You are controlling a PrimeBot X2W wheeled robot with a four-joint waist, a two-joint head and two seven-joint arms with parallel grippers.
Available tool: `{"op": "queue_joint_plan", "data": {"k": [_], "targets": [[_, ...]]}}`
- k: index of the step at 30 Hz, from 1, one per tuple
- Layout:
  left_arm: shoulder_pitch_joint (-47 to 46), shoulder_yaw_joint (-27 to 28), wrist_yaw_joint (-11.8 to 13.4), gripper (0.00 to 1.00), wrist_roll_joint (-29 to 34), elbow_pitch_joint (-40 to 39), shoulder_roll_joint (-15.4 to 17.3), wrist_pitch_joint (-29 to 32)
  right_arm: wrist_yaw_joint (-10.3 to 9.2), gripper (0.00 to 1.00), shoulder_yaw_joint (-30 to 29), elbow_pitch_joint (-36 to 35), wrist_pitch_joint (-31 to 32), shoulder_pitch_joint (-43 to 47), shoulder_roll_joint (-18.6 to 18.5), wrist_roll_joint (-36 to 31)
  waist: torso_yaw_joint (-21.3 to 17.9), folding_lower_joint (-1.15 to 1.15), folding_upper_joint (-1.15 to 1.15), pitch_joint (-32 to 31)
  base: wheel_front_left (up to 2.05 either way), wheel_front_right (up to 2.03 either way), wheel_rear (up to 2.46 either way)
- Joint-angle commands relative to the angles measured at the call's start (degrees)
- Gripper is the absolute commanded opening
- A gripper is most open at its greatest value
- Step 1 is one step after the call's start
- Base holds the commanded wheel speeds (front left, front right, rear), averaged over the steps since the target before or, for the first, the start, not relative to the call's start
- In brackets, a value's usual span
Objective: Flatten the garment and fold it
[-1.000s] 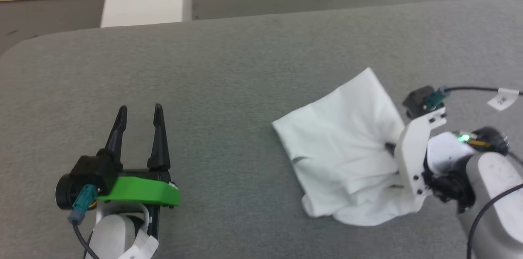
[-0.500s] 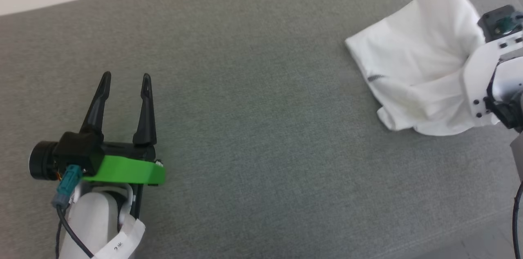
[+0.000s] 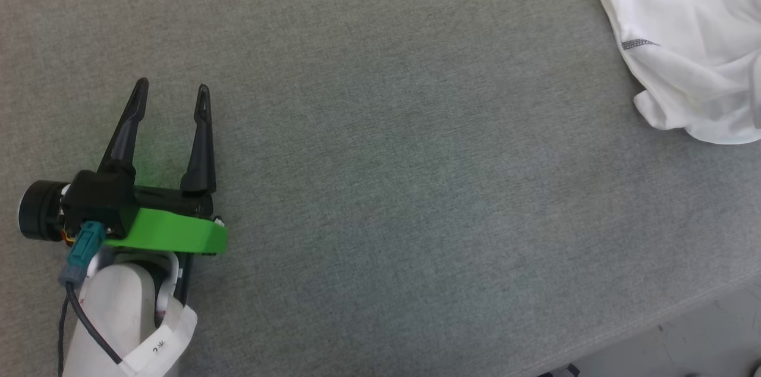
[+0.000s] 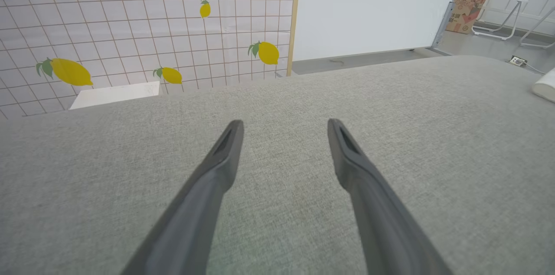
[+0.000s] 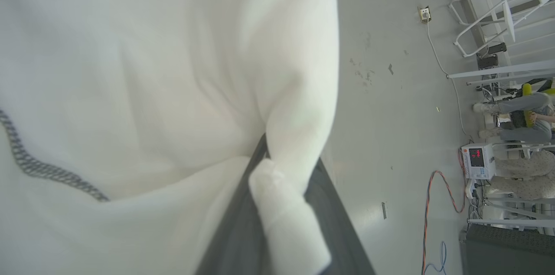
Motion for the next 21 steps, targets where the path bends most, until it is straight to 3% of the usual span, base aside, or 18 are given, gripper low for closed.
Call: {"op": "queue_joint_plan", "data": {"k": [1,3,4,5,11,21], "targets": [[-1.14,0.03,-0.14,1.00,0.20,-0.16,0.49,0.05,-0.11,0.00,-1.13,0.64,-0.95,-1.23,0.66,-1.31,0.44,-0.01,0.00,0.34,0.00,0.00,0.00],[-1.13,-0.10,-0.08,1.00,0.09,0.16,0.47,-0.03,-0.11,0.00,-3.23,1.55,-1.44,-1.78,1.22,-3.29,0.67,-0.01,0.00,-0.20,0.00,0.00,0.00],[-1.09,-0.14,-0.01,1.00,-0.02,0.40,0.39,-0.16,-0.11,0.73,-4.12,2.04,-1.68,-1.99,1.56,-4.30,0.79,-0.01,0.00,-0.70,0.00,0.00,0.00],[-1.04,-0.16,0.05,1.00,-0.14,0.70,0.29,-0.30,-0.11,1.00,-4.50,2.23,-2.34,-2.12,1.78,-5.05,0.90,-0.01,0.00,-1.24,0.00,0.00,0.00],[0.29,-0.54,0.76,1.00,-1.41,3.74,-1.68,-1.64,-0.11,1.00,-4.82,3.26,-7.47,-1.41,2.10,-6.95,2.25,-0.01,0.00,-6.94,0.00,0.00,0.00],[4.35,-1.67,0.78,1.00,-5.61,9.26,-5.62,-2.81,-0.11,1.00,-0.61,-2.13,-18.78,7.28,4.28,4.31,8.04,-0.01,0.00,-18.58,0.00,0.00,0.00]]}}
